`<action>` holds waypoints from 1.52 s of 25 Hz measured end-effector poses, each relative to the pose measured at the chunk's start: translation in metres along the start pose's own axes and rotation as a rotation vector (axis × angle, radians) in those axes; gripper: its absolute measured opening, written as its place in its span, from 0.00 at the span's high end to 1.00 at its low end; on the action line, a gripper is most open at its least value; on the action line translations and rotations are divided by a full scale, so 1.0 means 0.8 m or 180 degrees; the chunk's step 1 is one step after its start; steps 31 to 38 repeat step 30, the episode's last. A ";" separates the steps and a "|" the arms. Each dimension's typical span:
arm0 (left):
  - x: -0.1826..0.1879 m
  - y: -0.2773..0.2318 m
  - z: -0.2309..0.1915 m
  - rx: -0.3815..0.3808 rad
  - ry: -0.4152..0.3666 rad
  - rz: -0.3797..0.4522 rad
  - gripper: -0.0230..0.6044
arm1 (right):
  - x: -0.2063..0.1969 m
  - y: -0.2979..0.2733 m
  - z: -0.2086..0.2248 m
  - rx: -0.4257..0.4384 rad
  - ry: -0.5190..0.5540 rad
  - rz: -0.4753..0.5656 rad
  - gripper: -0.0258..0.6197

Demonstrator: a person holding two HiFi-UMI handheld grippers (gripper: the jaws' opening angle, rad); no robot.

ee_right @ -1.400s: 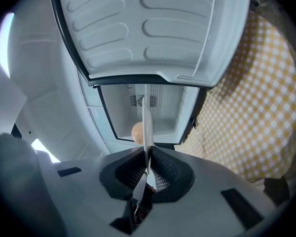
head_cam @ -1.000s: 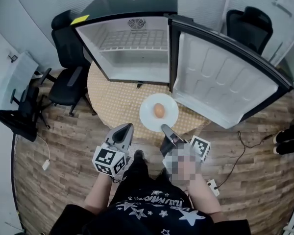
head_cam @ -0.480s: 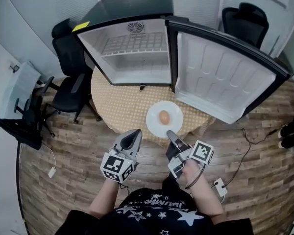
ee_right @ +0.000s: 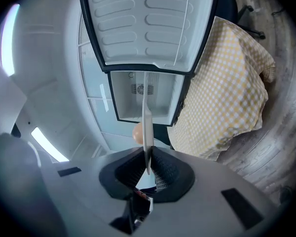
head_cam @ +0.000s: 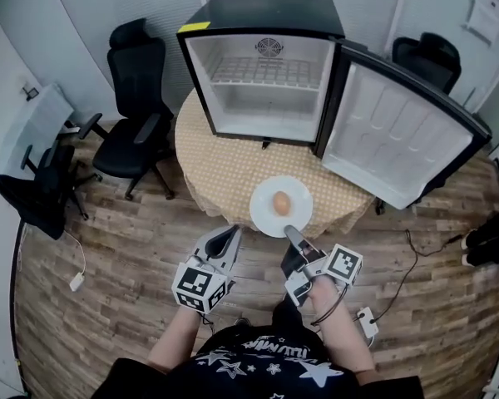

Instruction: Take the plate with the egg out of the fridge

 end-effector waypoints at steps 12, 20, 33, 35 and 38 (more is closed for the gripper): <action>-0.031 0.106 0.005 -0.0285 0.0059 0.0156 0.95 | -0.118 0.050 -0.017 -0.0011 0.0105 0.0308 0.89; -0.044 0.163 0.000 -0.0419 0.0069 0.0198 0.95 | -0.177 0.073 -0.020 -0.0074 0.0134 0.0507 0.90; -0.057 0.191 -0.003 -0.0496 0.0110 0.0232 0.95 | -0.215 0.088 -0.020 -0.0078 0.0160 0.0595 0.89; -0.057 0.191 -0.003 -0.0496 0.0110 0.0232 0.95 | -0.215 0.088 -0.020 -0.0078 0.0160 0.0595 0.89; -0.057 0.191 -0.003 -0.0496 0.0110 0.0232 0.95 | -0.215 0.088 -0.020 -0.0078 0.0160 0.0595 0.89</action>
Point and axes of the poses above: the fingertips, and each gripper's own axes: y backward along the fingers, z to its right, x out of its top, the point moved 5 cm from there along y, backward along the fingers, and after that the axes turned 7 degrees about -y, right-handed, at the moved point
